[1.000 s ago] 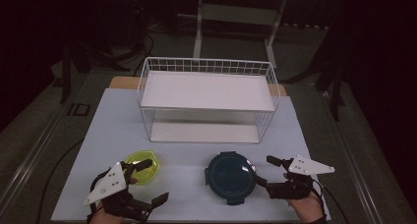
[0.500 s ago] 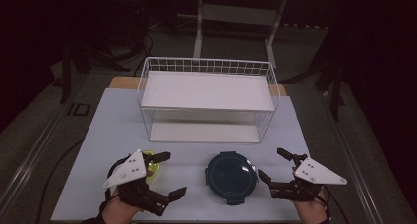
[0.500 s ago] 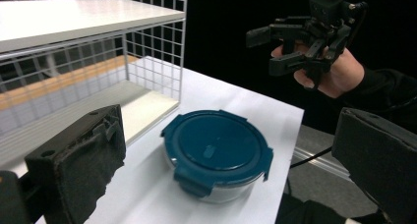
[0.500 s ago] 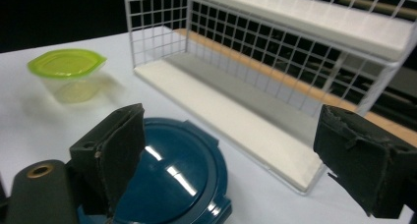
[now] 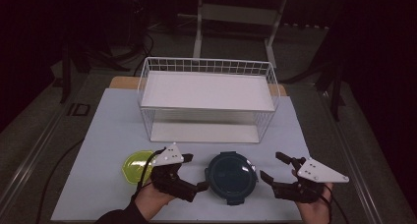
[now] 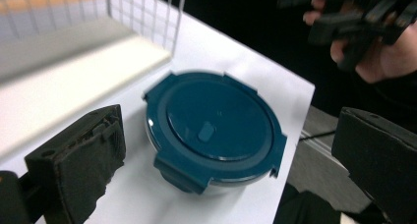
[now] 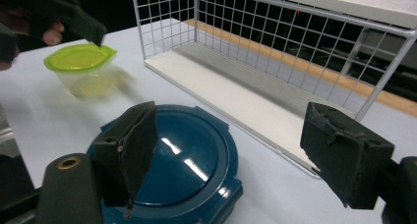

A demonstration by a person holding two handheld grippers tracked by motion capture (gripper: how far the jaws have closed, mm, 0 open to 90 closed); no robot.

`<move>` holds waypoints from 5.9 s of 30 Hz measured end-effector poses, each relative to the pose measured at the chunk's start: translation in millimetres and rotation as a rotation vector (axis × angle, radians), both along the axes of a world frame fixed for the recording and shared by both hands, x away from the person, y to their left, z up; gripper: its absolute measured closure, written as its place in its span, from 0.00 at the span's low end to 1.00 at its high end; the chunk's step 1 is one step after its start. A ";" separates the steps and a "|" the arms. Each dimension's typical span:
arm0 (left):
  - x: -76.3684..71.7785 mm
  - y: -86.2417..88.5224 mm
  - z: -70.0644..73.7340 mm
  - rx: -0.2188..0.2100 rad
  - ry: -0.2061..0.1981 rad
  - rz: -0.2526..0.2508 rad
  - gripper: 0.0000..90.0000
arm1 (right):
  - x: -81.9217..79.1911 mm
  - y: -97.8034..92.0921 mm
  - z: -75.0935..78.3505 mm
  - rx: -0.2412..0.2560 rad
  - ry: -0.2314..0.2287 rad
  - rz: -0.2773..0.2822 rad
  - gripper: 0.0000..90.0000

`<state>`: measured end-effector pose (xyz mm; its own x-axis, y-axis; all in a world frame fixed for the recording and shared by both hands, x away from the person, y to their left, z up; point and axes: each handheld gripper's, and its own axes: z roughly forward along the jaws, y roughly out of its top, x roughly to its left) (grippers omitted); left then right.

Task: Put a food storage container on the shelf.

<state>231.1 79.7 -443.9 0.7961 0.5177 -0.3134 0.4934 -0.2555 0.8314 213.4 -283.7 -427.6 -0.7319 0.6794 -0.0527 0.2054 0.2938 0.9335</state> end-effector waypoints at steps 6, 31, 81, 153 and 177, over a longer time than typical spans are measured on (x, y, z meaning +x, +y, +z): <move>17.8 -7.2 -22.3 -0.043 0.132 -0.009 0.00 | -2.1 0.5 -5.6 -0.020 -0.023 -0.010 0.18; 49.4 -10.8 -77.2 -0.092 0.614 0.131 0.29 | 1.5 9.8 -24.1 -0.034 0.109 -0.031 0.11; 35.2 -10.6 -74.3 -0.115 0.458 -0.062 0.56 | 34.1 -8.4 -60.5 0.119 0.667 0.005 0.48; 36.9 1.6 9.6 -0.146 0.336 -0.043 0.58 | 48.6 -0.1 1.8 0.216 0.704 0.113 0.62; 73.0 31.2 107.5 -0.176 0.193 -0.012 0.58 | 87.3 28.2 95.0 0.245 0.545 0.127 0.62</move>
